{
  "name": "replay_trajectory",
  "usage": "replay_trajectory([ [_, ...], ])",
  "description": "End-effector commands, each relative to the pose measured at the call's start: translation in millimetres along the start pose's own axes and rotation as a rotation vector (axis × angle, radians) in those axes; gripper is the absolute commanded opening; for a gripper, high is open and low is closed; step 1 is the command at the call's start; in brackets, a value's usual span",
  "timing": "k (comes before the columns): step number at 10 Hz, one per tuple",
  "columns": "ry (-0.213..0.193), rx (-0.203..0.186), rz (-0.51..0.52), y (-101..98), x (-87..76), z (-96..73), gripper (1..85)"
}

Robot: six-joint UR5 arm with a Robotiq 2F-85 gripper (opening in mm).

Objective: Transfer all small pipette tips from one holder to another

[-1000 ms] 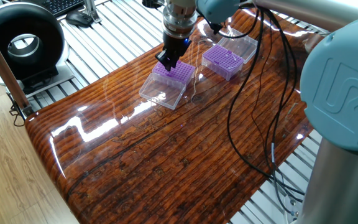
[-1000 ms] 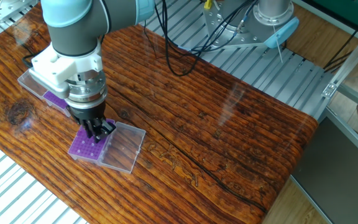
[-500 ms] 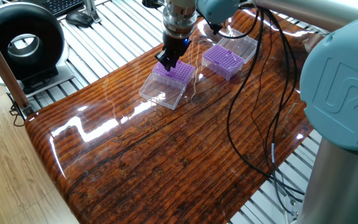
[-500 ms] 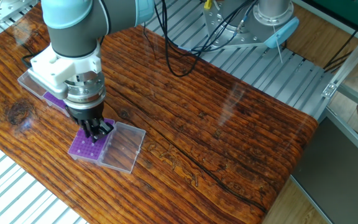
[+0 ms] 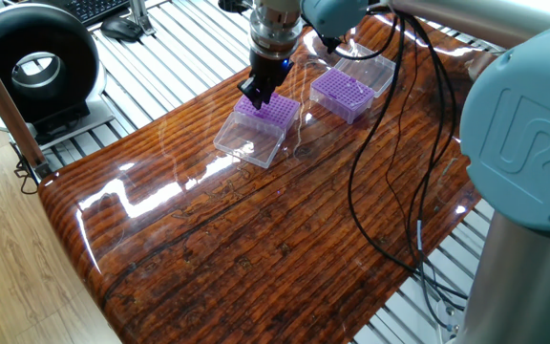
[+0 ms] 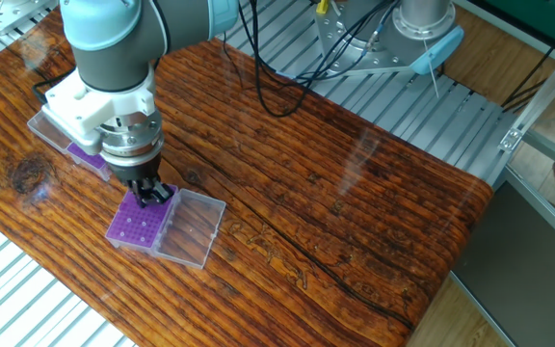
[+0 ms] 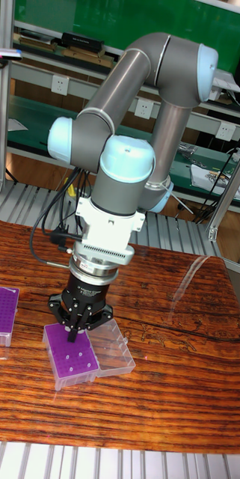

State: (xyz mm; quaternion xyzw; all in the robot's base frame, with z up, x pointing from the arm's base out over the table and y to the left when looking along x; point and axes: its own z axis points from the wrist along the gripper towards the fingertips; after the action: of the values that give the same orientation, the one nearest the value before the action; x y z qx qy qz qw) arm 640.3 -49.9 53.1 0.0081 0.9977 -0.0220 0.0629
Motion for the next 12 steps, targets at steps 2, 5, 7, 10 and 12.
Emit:
replay_trajectory([
  [2, 0.010, -0.030, 0.032, 6.4, 2.1, -1.2, 1.0],
  [5, 0.004, -0.057, 0.026, 13.2, 0.6, -1.5, 1.0],
  [7, 0.023, -0.080, -0.036, 19.0, 6.0, -2.0, 22.7],
  [10, 0.026, -0.058, -0.025, 17.4, 3.1, -4.5, 26.3],
  [12, 0.016, -0.082, -0.020, 22.1, -6.4, -3.6, 26.3],
])
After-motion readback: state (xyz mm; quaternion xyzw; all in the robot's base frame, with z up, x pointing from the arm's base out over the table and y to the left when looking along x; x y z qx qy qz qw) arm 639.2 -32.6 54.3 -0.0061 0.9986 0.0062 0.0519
